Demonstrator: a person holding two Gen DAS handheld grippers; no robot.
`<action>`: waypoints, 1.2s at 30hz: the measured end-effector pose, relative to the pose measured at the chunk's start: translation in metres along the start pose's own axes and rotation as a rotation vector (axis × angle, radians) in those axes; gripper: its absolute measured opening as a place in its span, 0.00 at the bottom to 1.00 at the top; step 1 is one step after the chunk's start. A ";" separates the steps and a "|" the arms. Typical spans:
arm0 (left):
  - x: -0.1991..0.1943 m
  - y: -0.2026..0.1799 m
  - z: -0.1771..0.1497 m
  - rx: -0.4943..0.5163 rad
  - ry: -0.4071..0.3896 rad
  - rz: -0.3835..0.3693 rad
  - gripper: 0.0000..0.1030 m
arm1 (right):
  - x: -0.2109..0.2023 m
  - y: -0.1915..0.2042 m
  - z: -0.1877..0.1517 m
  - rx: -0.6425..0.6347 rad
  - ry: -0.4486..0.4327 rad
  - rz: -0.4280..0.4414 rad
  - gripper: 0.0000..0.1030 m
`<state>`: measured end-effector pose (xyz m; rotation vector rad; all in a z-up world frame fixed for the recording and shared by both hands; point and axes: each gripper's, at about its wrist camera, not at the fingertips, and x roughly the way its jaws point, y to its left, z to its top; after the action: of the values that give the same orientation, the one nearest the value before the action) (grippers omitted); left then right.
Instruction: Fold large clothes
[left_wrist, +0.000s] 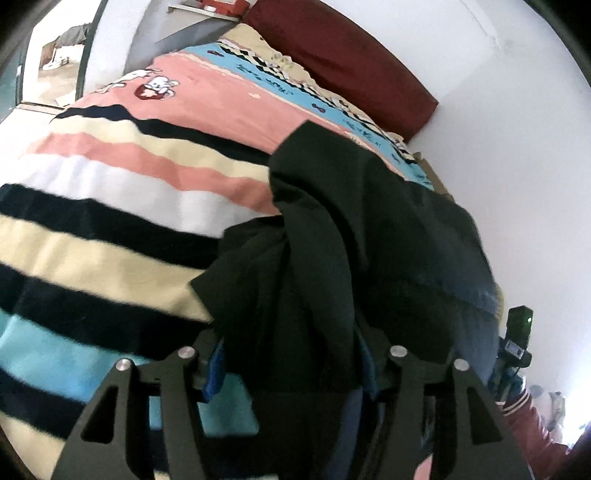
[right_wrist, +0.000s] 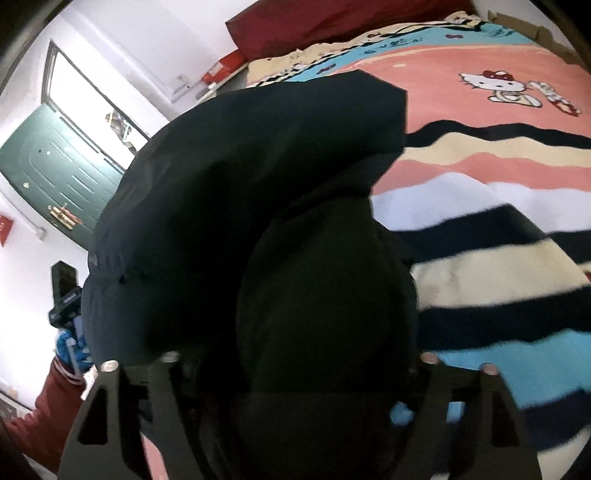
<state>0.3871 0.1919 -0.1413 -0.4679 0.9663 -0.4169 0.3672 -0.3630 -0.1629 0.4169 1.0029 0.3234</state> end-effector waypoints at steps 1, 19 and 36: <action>-0.010 0.005 -0.002 -0.017 -0.011 0.012 0.54 | -0.008 -0.009 -0.003 0.002 -0.009 -0.007 0.90; -0.130 -0.076 -0.081 0.085 -0.136 0.310 0.54 | -0.135 0.051 -0.098 -0.054 -0.125 -0.230 0.90; -0.186 -0.218 -0.217 0.291 -0.289 0.506 0.64 | -0.215 0.196 -0.229 -0.246 -0.408 -0.478 0.99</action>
<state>0.0798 0.0699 0.0000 -0.0089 0.6952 -0.0249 0.0483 -0.2449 -0.0173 0.0073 0.6244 -0.0724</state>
